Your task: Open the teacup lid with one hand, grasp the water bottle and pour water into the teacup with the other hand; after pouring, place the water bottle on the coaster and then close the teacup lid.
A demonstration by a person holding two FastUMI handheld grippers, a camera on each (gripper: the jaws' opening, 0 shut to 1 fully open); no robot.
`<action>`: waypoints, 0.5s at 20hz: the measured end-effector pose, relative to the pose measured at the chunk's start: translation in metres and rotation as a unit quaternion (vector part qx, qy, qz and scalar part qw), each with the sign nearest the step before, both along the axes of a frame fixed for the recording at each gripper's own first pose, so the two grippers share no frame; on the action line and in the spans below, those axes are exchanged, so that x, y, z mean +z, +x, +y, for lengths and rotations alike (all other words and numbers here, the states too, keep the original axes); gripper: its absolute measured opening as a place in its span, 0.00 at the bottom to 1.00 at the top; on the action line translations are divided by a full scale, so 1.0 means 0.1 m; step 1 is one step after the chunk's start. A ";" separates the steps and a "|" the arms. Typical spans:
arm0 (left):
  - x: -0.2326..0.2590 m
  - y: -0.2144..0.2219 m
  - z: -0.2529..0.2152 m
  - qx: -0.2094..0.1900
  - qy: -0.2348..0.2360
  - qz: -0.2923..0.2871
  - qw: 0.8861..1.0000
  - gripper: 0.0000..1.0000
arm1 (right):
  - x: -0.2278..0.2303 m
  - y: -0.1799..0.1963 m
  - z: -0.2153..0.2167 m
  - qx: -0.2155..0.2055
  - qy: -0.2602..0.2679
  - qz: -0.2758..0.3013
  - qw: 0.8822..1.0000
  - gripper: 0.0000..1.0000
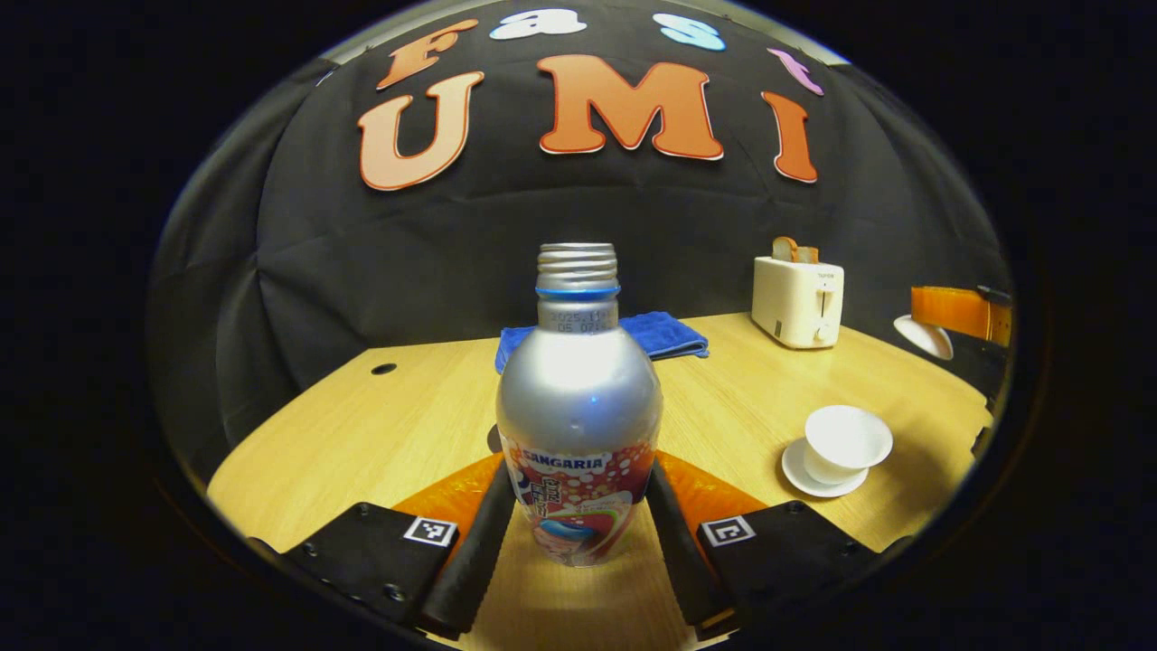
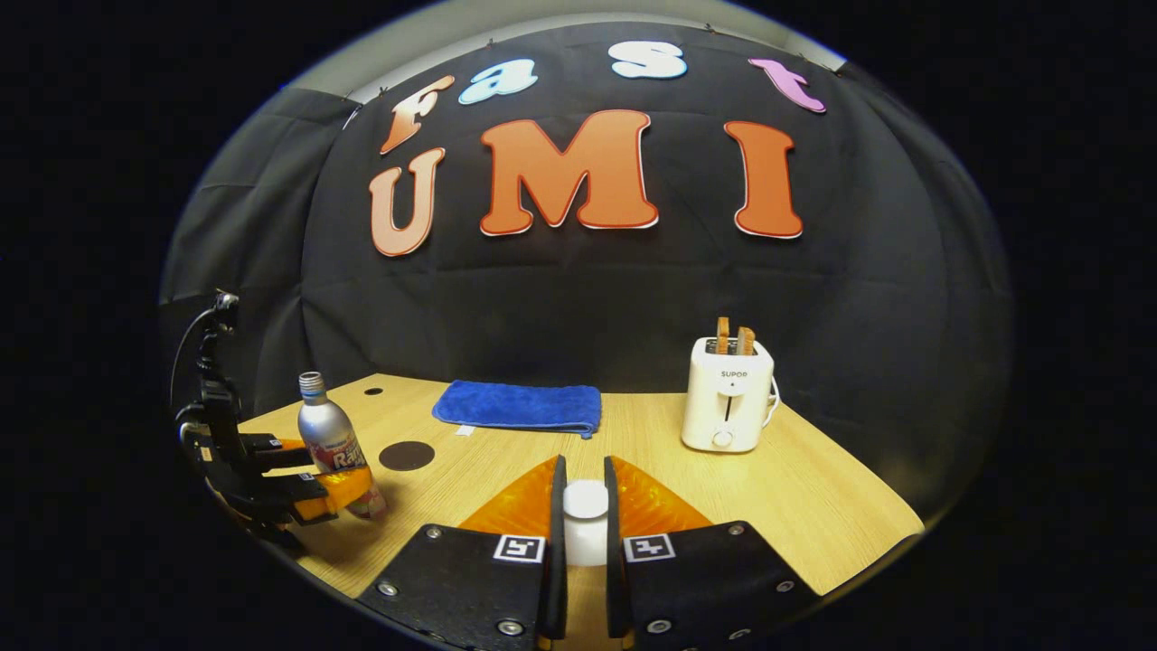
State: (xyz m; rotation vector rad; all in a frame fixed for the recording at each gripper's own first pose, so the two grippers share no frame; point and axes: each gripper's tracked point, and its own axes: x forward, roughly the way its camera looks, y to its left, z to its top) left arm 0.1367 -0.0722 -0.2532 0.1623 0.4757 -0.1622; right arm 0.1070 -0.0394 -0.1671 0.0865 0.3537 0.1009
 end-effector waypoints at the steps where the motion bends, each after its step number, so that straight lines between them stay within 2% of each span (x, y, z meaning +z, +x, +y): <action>1: 0.03 0.01 0.00 -0.003 0.012 -0.004 1.000 0.83 | 0.01 0.00 -0.02 -0.001 -0.001 -0.002 1.000 0.17; 6: 0.11 0.10 -0.06 -0.025 0.085 -0.021 0.996 0.83 | 0.08 -0.02 -0.18 -0.011 -0.012 -0.015 1.000 0.17; 10: 0.13 0.15 -0.23 -0.063 0.151 -0.031 0.986 0.83 | 0.08 -0.07 -0.30 -0.016 -0.019 -0.017 1.000 0.17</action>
